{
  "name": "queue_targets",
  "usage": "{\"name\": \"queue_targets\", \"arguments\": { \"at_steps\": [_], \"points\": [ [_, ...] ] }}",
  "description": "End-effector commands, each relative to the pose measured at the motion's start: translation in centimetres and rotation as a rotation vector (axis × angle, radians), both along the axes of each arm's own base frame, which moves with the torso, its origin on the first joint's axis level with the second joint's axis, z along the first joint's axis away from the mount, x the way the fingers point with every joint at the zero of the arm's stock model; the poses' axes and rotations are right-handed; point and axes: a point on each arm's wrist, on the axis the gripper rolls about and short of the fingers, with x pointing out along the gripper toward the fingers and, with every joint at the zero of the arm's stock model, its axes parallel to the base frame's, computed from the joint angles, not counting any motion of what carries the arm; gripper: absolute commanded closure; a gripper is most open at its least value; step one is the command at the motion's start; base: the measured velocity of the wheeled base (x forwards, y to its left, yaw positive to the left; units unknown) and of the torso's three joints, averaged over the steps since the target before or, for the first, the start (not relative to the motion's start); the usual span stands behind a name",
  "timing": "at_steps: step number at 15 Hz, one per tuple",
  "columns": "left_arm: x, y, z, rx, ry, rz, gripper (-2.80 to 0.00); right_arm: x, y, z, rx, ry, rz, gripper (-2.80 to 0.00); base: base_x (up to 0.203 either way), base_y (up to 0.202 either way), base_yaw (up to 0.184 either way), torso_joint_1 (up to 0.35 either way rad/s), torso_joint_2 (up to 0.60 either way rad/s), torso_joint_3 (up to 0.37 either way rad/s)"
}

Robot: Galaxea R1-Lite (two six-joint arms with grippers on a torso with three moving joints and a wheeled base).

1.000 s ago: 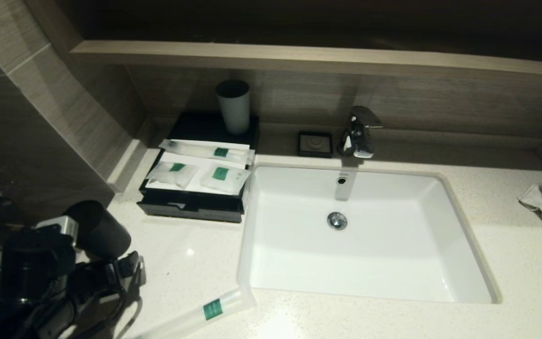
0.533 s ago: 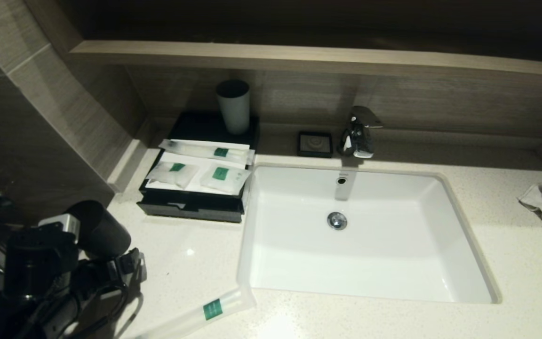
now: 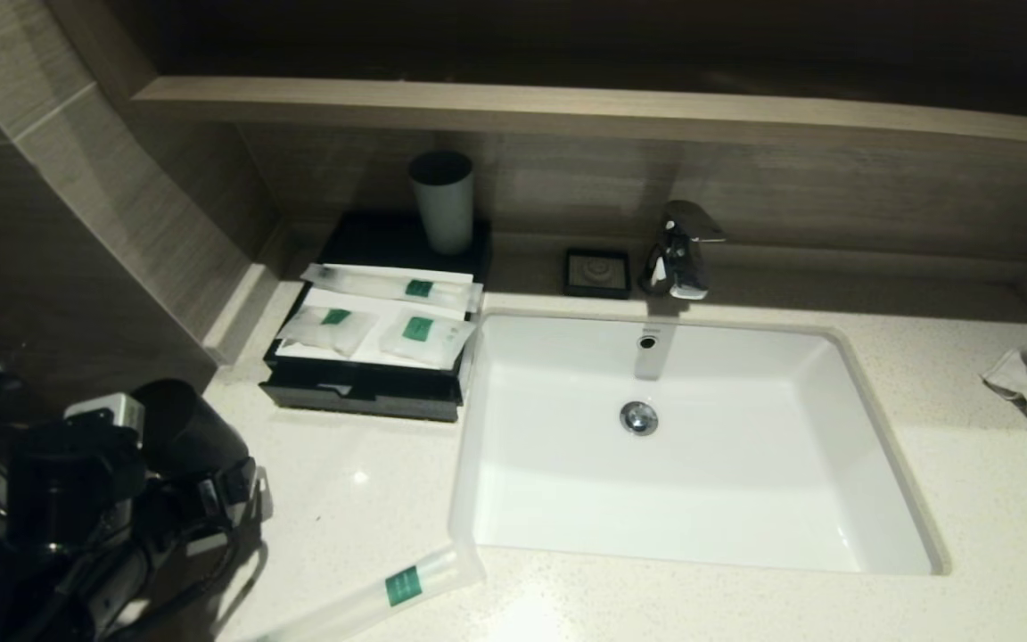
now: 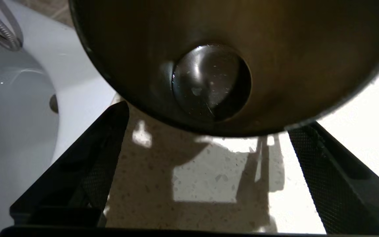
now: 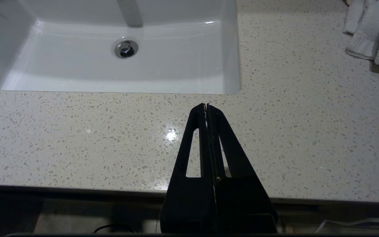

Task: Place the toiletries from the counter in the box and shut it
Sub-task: Pick up the cup

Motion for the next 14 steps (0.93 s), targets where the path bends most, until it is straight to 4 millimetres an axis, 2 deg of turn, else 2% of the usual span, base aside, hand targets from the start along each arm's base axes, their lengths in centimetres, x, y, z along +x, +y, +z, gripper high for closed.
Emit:
{"name": "queue_targets", "arguments": {
  "at_steps": [1, 14],
  "points": [
    [0.5, 0.0, 0.0, 0.003, -0.003, 0.015, -2.8, 0.0, 0.0, 0.0, 0.0, 0.0, 0.0, 0.0, 0.0, 0.0, 0.0, 0.0, 0.0, 0.0],
    [1.6, -0.1, -0.8, 0.013, -0.017, 0.021, -2.8, 0.0, 0.0, 0.0, 0.0, 0.0, 0.0, 0.0, 0.0, 0.0, 0.0, 0.0, 0.0, 0.0]
  ]
}}
